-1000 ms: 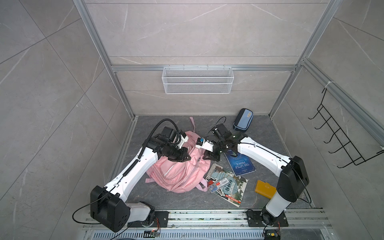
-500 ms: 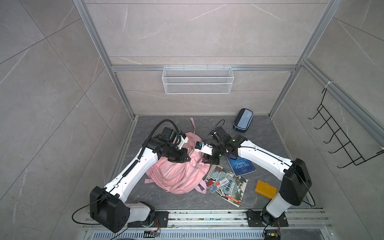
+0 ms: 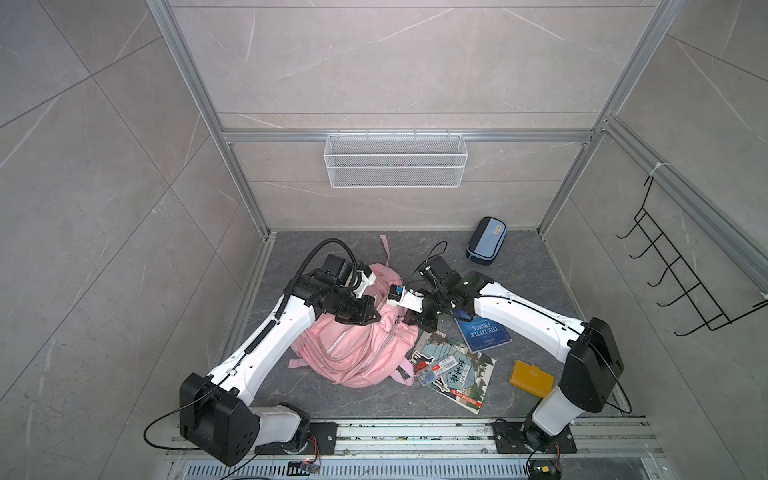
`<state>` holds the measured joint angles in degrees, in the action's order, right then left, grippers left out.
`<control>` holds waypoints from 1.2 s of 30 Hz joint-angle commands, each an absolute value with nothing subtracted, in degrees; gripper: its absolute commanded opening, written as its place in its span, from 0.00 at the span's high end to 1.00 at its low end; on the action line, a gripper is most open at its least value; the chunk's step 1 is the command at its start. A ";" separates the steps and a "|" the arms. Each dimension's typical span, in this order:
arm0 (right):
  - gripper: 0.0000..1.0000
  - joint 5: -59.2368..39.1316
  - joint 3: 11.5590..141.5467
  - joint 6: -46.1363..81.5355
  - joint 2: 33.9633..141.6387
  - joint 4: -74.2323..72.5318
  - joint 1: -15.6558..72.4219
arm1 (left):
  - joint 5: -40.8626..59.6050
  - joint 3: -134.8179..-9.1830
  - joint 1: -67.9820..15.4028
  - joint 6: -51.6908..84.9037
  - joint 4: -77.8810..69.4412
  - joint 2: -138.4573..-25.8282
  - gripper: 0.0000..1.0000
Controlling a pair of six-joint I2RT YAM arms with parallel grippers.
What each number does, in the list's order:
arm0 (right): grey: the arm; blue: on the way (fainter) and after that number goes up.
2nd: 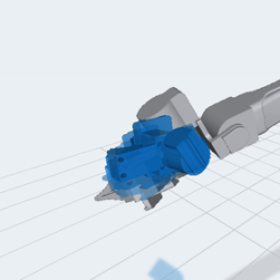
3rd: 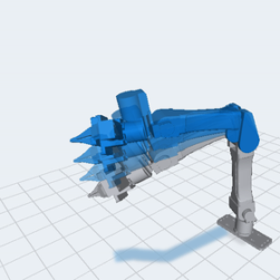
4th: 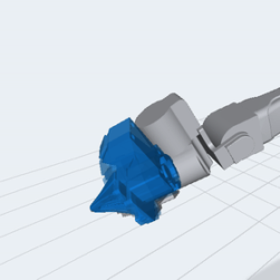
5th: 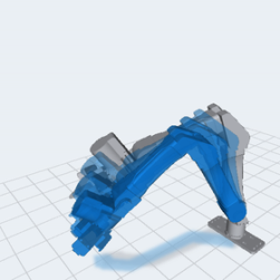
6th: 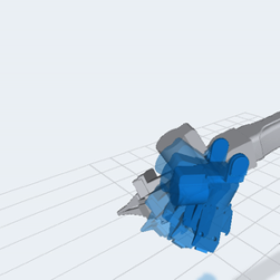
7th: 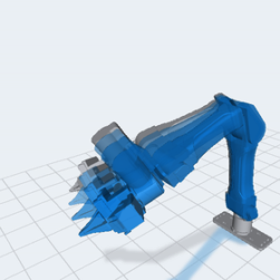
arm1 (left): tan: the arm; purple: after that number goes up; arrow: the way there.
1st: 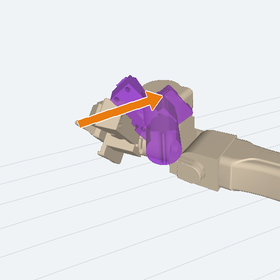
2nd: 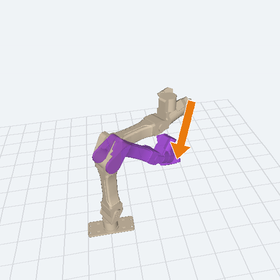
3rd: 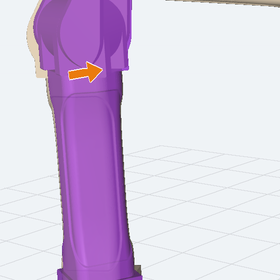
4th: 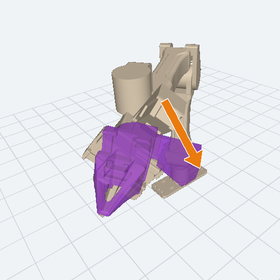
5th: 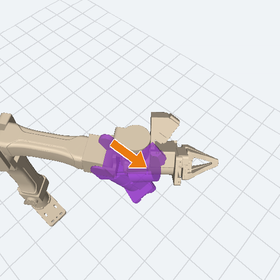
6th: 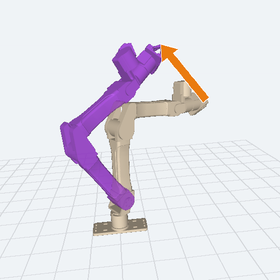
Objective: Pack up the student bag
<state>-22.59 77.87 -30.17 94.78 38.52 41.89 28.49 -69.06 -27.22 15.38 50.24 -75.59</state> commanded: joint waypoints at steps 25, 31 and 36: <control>1.00 -2.90 92.81 -20.62 110.70 33.98 33.95 | 32.65 -70.34 -30.92 10.55 51.73 -74.26 1.00; 1.00 -10.14 95.63 -18.10 114.04 34.28 33.60 | 30.95 -69.64 -31.10 11.73 51.19 -74.16 1.00; 0.84 -14.80 88.66 -17.14 106.57 30.92 33.57 | 28.53 -68.64 -29.20 16.59 47.18 -74.07 1.00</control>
